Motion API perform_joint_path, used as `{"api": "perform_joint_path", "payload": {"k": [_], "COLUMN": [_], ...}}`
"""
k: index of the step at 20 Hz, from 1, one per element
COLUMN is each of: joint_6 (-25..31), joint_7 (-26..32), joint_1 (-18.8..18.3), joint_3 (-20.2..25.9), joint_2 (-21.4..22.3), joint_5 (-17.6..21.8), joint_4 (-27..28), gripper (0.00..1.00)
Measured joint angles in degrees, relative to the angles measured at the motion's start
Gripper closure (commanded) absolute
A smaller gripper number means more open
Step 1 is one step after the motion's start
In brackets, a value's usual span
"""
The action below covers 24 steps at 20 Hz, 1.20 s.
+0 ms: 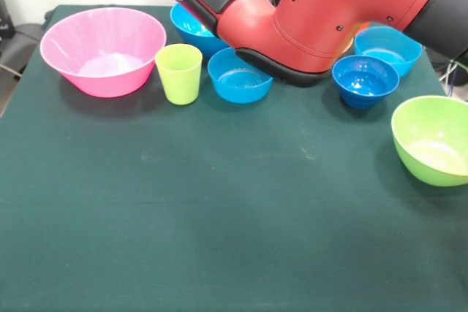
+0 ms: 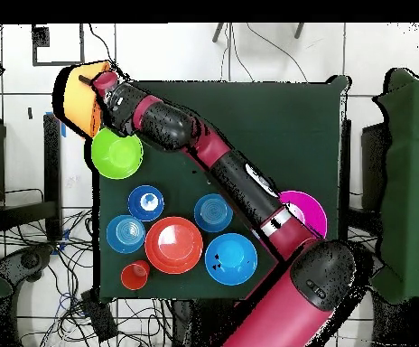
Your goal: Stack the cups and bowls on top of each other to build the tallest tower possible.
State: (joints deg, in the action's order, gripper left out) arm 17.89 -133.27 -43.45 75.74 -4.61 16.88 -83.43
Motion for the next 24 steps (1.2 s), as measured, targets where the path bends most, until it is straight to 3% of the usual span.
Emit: {"api": "perform_joint_path", "payload": {"k": [14, 18, 24], "joint_6": [3.1, 7.2, 16.8], "joint_7": [0.9, 4.5, 14.5], "joint_1": [-0.3, -1.0, -2.7], "joint_3": [2.7, 3.6, 4.5], "joint_2": [-1.2, -2.5, -4.9], "joint_5": [0.0, 0.0, 0.0], "joint_4": [0.0, 0.3, 1.4], "gripper": [1.00, 1.00, 1.00]}}
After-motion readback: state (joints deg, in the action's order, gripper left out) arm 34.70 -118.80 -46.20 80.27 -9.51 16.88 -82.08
